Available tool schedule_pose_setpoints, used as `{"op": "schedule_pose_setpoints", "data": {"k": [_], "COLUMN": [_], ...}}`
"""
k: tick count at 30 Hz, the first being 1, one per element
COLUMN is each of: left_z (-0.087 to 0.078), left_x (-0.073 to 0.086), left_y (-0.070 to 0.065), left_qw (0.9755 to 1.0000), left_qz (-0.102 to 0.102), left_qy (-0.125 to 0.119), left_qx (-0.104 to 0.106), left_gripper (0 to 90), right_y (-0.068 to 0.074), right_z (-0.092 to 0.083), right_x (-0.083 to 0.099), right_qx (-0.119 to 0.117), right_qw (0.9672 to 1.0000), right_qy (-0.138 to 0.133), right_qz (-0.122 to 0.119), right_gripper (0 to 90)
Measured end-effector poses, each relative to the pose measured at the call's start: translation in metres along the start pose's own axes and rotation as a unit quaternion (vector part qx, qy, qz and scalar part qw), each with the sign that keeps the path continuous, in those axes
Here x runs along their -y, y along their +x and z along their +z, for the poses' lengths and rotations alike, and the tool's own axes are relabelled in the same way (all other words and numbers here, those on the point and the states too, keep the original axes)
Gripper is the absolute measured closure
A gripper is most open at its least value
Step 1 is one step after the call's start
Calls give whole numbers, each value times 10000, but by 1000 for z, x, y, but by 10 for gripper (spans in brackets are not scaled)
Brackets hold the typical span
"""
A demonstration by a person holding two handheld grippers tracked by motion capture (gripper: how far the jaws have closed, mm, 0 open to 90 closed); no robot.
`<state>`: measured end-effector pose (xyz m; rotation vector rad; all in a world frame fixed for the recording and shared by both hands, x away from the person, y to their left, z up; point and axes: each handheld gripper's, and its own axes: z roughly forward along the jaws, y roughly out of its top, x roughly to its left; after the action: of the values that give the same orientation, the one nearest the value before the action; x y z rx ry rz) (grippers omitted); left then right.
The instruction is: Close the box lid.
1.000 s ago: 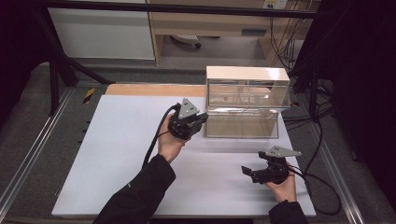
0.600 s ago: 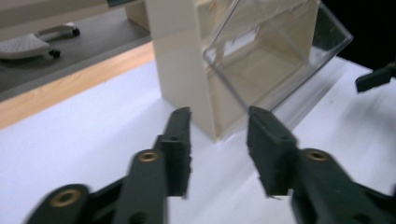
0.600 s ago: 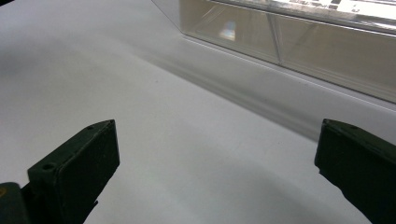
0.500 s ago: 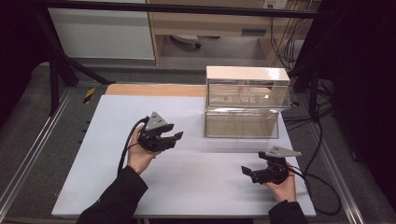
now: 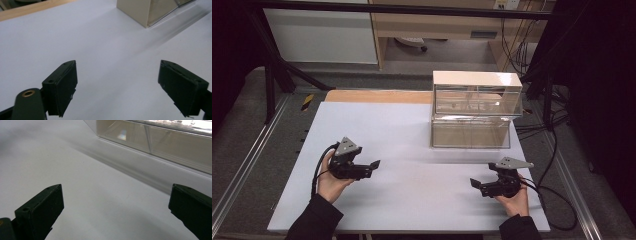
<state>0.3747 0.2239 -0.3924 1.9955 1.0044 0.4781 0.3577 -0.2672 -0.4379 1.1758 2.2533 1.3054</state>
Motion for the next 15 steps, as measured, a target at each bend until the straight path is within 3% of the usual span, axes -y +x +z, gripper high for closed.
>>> {"op": "schedule_pose_setpoints", "data": {"k": [8,15], "left_z": [-18,-25], "left_x": [30,62], "left_y": [12,19], "left_qw": [9998,9993], "left_qz": [-15,-209], "left_qy": [149,231], "left_qx": [-150,-189], "left_gripper": [65,51], "right_y": [0,0], "right_z": [0,1], "right_x": [2,3], "right_qx": [-6,-28], "right_qw": [10000,10000], "right_qy": [15,62], "right_qz": [10,21], "right_gripper": [8,8]}}
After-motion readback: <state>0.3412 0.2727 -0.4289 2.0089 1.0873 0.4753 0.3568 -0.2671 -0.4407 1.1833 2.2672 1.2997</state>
